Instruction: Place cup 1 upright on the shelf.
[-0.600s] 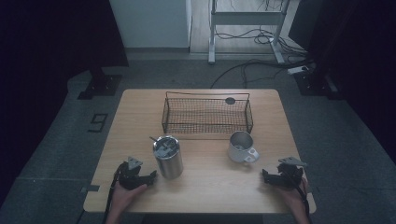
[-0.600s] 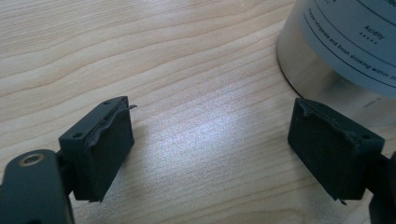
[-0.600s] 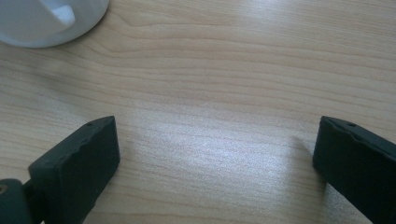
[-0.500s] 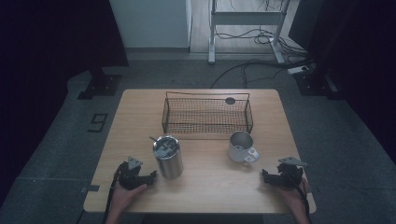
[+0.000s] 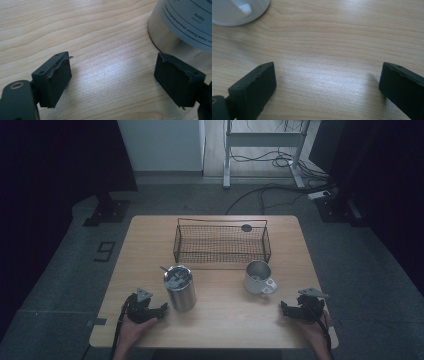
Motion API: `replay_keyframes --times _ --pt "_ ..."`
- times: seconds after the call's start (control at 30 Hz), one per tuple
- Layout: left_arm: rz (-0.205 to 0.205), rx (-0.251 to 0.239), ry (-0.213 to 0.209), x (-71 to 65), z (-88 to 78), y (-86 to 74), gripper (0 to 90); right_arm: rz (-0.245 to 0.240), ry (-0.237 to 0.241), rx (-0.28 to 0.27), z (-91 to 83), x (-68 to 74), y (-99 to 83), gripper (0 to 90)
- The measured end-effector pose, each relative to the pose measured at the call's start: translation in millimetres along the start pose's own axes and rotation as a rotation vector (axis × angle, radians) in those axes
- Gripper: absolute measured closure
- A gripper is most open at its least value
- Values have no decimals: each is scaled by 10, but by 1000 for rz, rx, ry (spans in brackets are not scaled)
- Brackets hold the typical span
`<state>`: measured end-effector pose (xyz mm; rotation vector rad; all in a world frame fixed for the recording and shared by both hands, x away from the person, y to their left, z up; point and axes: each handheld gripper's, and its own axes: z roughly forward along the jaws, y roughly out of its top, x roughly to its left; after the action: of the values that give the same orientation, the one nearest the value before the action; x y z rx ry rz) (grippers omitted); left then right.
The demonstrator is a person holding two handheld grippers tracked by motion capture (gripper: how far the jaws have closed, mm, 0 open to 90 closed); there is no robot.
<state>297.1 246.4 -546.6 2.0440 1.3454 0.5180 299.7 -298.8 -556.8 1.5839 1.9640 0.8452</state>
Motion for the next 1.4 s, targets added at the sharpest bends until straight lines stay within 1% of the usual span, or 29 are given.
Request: replay_keyframes --times 0.03,0.1,0.17,0.47,0.6,0.73,0.8,0.83,0.87,0.97,1.07,1.4 --pt "0 0 0 0 0 0 143 -1 1 -2 1 -1 0 10" --pt "-16 -9 -15 7 -14 -10 144 -1 0 -1 1 -3 1 11" --pt "-20 -10 -22 11 -38 -9 144 -1 1 -2 2 -4 0 11" --pt "-27 -49 -18 33 -145 5 145 1 1 -2 2 -6 2 14" --pt "-31 -54 -18 44 -167 7 145 2 0 -2 2 -7 2 14" --pt "-35 -79 -20 43 -239 27 145 5 -2 -2 2 -9 3 15" --pt "-33 -89 -28 37 -290 43 145 5 -2 -2 2 -9 3 15" --pt "-33 -89 -28 37 -290 43 145 6 -3 -2 2 -10 3 15" --pt "-32 -99 -36 22 -331 59 145 6 -3 -2 2 -10 3 16" --pt "-29 -108 -46 7 -364 72 145 7 -4 -2 2 -10 3 16" --pt "-29 -128 -60 -24 -424 96 144 7 -4 -2 2 -10 3 16" --pt "-16 -160 -83 -79 -559 139 142 8 -7 -2 1 -12 3 17"
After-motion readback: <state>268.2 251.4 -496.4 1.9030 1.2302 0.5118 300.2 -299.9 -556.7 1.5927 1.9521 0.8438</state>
